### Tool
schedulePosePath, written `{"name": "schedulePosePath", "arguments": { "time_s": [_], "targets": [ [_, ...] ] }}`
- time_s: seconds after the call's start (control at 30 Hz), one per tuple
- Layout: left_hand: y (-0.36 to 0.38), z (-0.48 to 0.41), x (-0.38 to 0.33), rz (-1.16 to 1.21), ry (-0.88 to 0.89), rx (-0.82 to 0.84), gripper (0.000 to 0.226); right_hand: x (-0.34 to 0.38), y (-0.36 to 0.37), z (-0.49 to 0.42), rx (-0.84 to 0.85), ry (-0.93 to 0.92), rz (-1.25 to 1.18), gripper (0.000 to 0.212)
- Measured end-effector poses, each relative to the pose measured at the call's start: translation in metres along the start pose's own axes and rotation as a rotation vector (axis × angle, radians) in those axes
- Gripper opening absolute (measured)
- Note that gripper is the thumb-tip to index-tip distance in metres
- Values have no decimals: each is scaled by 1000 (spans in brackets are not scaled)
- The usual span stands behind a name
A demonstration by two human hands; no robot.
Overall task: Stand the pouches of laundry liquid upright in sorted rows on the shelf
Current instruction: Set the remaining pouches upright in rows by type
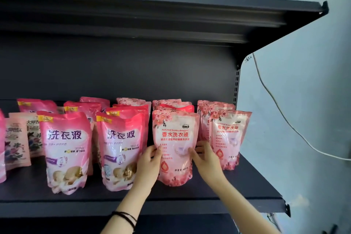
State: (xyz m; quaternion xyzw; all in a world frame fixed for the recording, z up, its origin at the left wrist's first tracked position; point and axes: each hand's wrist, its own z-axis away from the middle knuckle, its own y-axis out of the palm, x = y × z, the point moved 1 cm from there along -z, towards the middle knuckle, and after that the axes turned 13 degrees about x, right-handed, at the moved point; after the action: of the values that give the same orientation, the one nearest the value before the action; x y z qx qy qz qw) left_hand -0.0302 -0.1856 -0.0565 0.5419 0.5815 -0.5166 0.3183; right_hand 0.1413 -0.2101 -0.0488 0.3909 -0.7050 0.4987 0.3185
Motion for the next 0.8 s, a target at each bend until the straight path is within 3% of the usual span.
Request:
{"name": "schedulePosePath", "arguments": {
  "time_s": [0.07, 0.2, 0.33, 0.63, 0.8],
  "targets": [
    [5, -5, 6, 156, -19, -50, 32, 0, 16, 0, -91, 0, -189, 14],
    [12, -5, 8, 295, 39, -136, 3, 4, 19, 1, -236, 40, -382, 23],
    [27, 0, -5, 375, 144, -144, 8, 3, -3, 4, -240, -3, -467, 19],
    [122, -8, -38, 508, 167, 6, 12, -34, -86, 15, -454, 10, -351, 19],
    [151, -4, -28, 456, 174, 76, 11, -65, -101, 23, -333, 68, -285, 16]
  ]
}}
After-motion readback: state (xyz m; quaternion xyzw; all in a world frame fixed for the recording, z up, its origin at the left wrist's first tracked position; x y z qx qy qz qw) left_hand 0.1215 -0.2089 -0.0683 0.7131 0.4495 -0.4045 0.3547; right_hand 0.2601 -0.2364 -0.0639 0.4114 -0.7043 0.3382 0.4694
